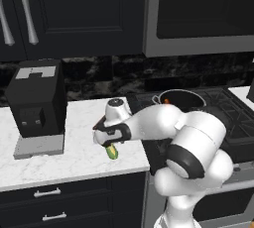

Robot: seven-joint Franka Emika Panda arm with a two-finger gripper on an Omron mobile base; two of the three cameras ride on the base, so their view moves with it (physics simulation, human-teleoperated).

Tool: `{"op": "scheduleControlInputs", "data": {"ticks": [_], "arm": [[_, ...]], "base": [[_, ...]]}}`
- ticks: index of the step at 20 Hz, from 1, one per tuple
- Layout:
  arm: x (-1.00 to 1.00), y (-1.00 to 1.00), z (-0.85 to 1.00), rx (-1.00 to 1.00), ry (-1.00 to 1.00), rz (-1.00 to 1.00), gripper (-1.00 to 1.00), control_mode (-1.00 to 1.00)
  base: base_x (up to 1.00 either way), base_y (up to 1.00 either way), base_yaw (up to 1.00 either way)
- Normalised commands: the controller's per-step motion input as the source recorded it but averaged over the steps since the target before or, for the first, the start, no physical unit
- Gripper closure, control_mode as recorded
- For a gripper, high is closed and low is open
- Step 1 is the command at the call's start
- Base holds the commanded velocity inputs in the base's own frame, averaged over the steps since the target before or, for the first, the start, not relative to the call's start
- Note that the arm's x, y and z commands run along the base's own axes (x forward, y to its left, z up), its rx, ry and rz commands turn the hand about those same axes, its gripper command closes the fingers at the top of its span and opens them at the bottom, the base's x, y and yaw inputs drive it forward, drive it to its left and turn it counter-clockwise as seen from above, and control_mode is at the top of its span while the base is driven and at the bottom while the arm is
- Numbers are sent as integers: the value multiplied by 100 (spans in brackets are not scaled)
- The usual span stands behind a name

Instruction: Put the corn and carrot in the pot. Retrieve the spatula and lightly stir the vegetables in the pot.

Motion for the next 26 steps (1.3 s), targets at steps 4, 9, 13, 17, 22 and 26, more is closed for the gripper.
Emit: {"op": "scheduleControlInputs", "data": {"ticks": [4, 9, 13, 17, 22, 26], "arm": [[14, 0, -36, 0, 0, 5, -100, -100], [14, 0, -13, 3, 1, 2, -100, -100], [4, 0, -1, 6, 1, 0, 100, -100], [-10, -5, 3, 10, 0, 2, 100, -100], [-57, -22, 52, 7, -9, 9, 100, -100], [-66, -16, 100, -1, -21, 7, 100, -100]], "base": [[0, 0, 0], [0, 0, 0], [0, 0, 0], [0, 0, 0], [0, 0, 0], [0, 0, 0]]}}
